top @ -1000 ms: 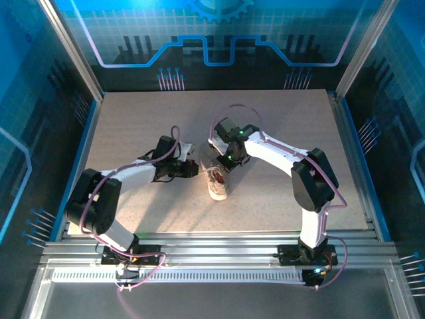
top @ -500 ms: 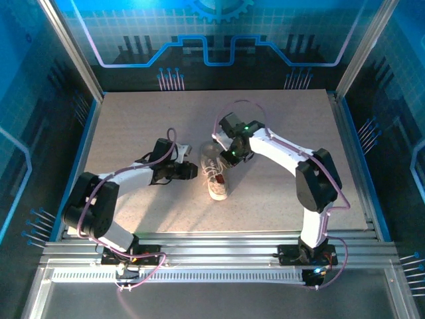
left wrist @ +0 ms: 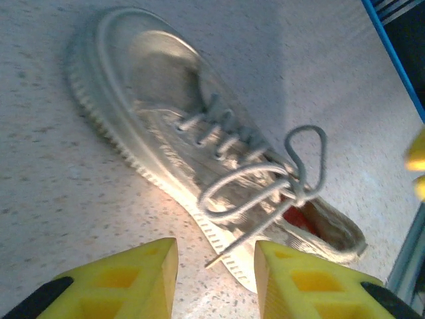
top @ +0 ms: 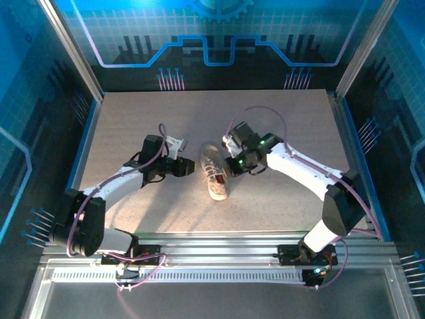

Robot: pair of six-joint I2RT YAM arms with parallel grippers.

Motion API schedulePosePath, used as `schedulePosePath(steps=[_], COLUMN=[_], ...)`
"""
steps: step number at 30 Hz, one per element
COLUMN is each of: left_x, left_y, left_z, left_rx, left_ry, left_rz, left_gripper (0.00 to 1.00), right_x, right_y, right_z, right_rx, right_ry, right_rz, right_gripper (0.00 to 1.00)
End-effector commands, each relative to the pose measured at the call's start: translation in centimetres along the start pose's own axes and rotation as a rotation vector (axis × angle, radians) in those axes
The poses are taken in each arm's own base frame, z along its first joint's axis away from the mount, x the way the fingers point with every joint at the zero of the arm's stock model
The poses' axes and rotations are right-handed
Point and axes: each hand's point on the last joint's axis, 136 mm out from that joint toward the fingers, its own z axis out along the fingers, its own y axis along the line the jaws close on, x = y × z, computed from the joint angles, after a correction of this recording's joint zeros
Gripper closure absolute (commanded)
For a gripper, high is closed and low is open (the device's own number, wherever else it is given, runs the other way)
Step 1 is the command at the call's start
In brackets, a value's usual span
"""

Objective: Tie the shoes

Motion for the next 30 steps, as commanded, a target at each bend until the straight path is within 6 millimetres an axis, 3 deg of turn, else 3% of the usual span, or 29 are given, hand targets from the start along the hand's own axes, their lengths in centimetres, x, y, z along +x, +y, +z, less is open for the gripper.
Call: schedulePosePath(steps=[1,8,20,25,30], left_x=[0.6,0.3,-2.4,-2.8,-2.9], left_y=[-2.4,-4.5,-5.4,-5.8,-6.1], left_z=[1.2,2.3,1.9,1.8,1.9], left_rx=[0.087,0.067,0.019,0.028,0.038], left_ry=[0.043,0.023,-0.042,-0.07,-0.093], left_rz=[0.132,0.389,0.475,0.551,0.732], left_gripper=[0.64,0.6,0.58,0.58,0.59], right_x=[-0.6,-0.7,-3.3,-5.5,-7.2], right_y=[0.4,-0.7,-0.8,-1.4,-1.5], right_z=[1.5,3.1,5.0,3.7,2.3], right_rx=[-0.039,-0.087,-0.237,-0.246,-0.282], right_ry=[-0.022,-0.024,-0.012,-0.071,-0.127], right_rz=[0.1,0.151,0.205,0.234,0.257], right_gripper=[0.74,0.78,0.73,0.73,0.73])
